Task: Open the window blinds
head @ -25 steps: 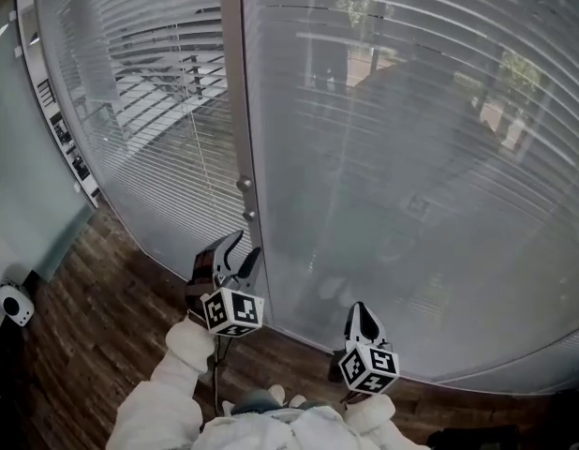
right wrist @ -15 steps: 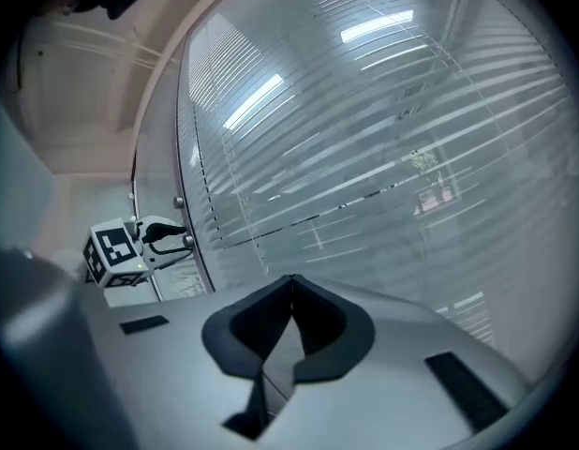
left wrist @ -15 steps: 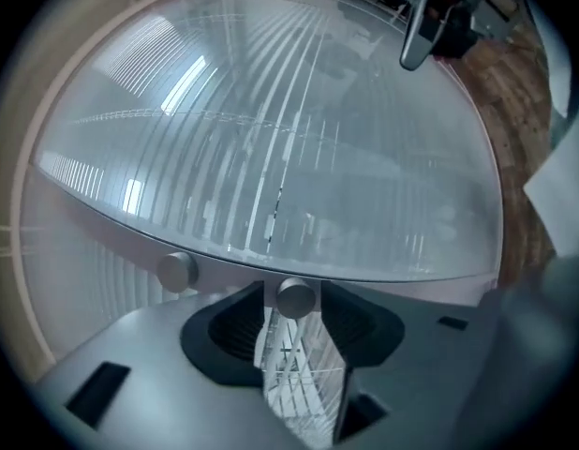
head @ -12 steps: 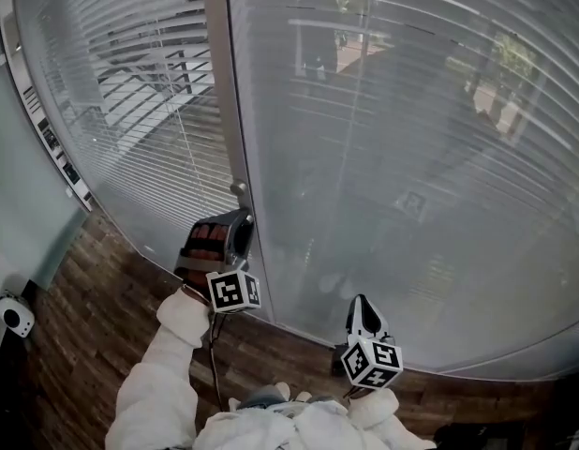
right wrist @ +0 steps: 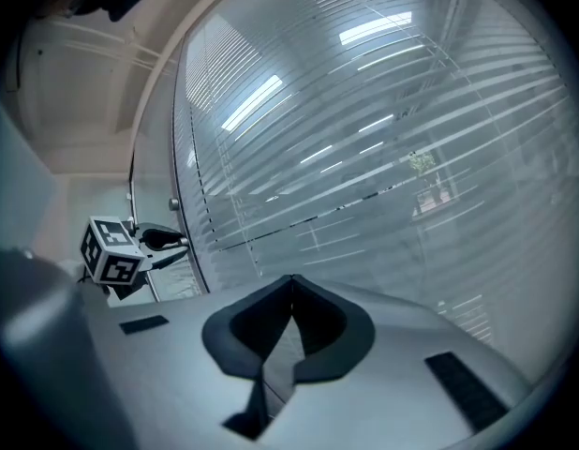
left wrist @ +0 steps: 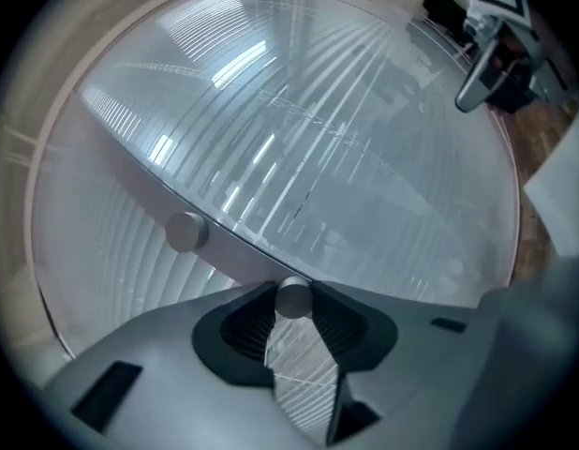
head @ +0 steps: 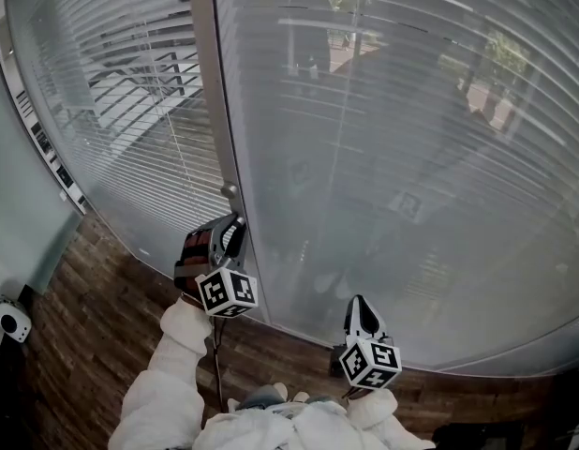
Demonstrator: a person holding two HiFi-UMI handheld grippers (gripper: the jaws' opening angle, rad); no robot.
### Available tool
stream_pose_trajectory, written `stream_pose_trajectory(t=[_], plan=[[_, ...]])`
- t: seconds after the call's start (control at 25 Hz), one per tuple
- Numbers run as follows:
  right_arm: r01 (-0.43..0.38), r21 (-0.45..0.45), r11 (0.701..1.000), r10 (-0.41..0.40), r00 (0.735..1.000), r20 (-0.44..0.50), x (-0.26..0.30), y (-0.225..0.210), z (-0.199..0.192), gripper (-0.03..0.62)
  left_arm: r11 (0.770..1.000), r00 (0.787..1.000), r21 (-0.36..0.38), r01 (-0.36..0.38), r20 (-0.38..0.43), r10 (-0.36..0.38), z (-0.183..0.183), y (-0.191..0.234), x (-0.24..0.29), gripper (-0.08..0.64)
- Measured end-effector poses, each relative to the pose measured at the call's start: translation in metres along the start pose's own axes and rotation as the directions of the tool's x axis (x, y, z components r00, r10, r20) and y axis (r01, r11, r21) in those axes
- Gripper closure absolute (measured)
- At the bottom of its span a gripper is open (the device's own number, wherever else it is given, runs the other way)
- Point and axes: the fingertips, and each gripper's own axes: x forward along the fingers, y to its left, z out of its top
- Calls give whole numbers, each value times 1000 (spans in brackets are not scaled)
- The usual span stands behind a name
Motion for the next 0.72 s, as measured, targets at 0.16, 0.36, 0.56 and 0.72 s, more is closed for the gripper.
stream_pose_trajectory(t=[0.16, 0.36, 0.56, 0.72], plan=[[13, 0, 1000, -13, 1000, -4, -4, -6, 0, 578, 979, 1000, -203, 24, 10, -23, -2, 2, -1, 436], [16, -3, 1000, -16, 1000, -9, -8, -7, -2, 578, 860, 999, -507, 52, 29, -44, -3, 8, -3, 436], [19, -1, 1000, -19, 1000, -8, -12, -8, -2, 578, 680, 998, -730, 66, 44, -49, -6, 11, -4, 436], [23, 1, 1000, -23, 1000, -4, -13, -10, -2, 578, 525, 996, -847, 83, 61, -60, -6, 12, -5, 437]])
